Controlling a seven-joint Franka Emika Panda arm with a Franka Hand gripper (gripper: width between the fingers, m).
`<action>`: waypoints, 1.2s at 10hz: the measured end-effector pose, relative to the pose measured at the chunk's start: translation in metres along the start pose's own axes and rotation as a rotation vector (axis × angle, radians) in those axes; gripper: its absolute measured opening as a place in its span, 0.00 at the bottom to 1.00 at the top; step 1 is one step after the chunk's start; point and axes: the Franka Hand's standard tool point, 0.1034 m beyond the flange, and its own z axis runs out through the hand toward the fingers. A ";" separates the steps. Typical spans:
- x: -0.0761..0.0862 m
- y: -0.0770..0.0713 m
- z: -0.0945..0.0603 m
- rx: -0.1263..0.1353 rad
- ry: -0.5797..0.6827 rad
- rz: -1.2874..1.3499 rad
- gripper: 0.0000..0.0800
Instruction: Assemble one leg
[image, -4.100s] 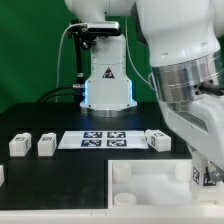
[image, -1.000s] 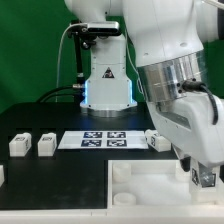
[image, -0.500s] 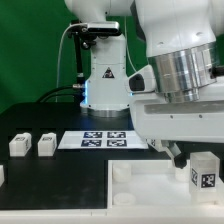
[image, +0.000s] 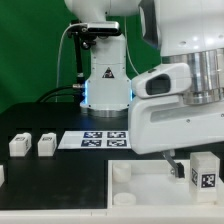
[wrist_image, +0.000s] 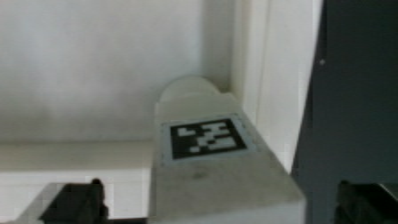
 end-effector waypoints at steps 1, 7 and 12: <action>0.000 0.001 0.000 0.006 0.001 0.075 0.81; -0.001 0.003 0.001 0.015 -0.005 0.513 0.37; -0.002 0.000 0.002 0.059 -0.034 1.423 0.37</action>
Offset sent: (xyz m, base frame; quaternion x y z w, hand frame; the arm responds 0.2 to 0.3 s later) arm 0.0000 0.0000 0.0000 0.0000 0.0000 0.1790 0.9838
